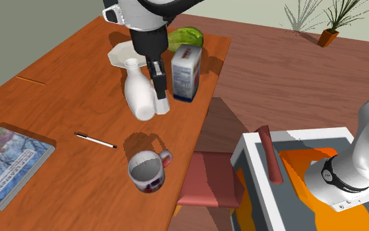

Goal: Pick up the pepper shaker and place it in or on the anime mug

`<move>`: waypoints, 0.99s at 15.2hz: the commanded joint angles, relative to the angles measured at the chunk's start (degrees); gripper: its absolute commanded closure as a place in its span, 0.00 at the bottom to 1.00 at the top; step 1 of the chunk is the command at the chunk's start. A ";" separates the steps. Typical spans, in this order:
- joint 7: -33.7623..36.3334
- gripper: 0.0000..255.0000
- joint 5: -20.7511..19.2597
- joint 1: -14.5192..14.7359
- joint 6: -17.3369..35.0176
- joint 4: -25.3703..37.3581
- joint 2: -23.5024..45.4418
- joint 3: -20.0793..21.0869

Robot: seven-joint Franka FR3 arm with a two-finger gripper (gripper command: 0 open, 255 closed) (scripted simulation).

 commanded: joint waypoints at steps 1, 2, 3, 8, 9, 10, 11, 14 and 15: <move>2.61 1.00 -0.23 1.70 0.35 -0.69 -0.62 0.89; 3.86 1.00 -0.25 2.47 0.23 -0.39 -0.57 1.34; 5.10 1.00 -0.25 3.22 0.09 -0.01 -0.46 1.81; 11.21 1.00 -0.10 6.85 -0.98 3.12 1.00 4.05; 12.66 1.00 -0.03 7.70 -1.34 4.20 1.59 4.57; 12.60 1.00 -0.05 7.76 -0.52 3.27 1.47 4.57; 12.53 1.00 -0.06 7.82 0.29 2.36 1.37 4.58; 12.34 1.00 -0.07 7.96 2.68 -0.23 1.18 4.62; 12.28 1.00 -0.06 8.00 3.46 -1.05 1.15 4.63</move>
